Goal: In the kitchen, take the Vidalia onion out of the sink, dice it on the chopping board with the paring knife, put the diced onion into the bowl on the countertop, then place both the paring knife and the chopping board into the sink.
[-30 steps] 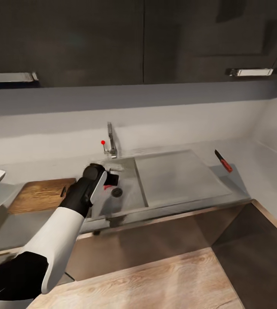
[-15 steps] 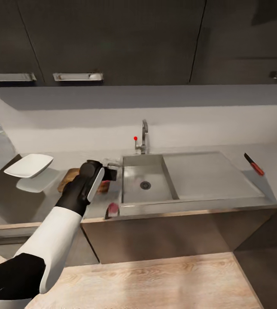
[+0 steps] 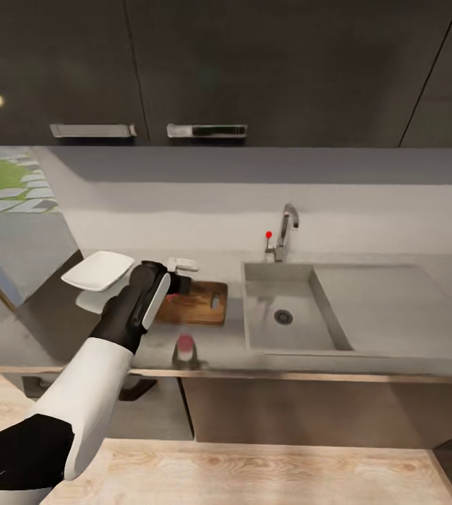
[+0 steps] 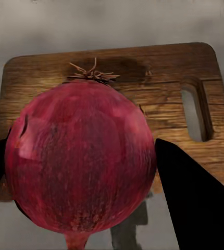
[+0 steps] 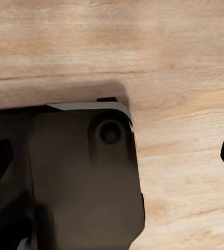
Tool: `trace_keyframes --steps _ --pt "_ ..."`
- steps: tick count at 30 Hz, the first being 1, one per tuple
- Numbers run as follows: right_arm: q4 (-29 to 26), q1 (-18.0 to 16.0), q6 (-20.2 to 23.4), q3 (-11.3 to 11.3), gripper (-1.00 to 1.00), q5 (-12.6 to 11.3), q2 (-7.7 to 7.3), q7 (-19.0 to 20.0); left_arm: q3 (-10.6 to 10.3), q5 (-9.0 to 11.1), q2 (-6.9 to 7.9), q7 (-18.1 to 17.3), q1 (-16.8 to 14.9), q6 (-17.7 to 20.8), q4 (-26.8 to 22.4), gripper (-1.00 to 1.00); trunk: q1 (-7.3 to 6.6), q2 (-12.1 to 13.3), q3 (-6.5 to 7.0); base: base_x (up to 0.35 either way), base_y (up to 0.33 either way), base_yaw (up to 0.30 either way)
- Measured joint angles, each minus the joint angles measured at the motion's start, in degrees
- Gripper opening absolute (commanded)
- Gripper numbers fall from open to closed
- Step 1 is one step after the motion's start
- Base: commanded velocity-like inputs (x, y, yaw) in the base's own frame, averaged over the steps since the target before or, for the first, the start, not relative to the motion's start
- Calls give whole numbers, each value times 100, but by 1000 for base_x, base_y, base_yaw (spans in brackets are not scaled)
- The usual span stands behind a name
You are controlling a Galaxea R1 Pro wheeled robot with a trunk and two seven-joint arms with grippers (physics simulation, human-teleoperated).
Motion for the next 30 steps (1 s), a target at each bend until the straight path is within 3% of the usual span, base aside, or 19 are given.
trace_keyframes --steps 8,17,30 --pt "-1 0 0 0 100 0 -2 -1 -6 8 -9 -1 0 -1 77 -100 3 1 1 92 38 4" --pt "-3 0 0 10 100 3 -1 -7 -16 17 -52 -1 16 -17 761 -100 3 1 1 10 -12 0" --pt "-7 0 0 26 100 17 -26 22 -18 6 -89 0 17 -27 769 -100 3 1 1 0 0 0"
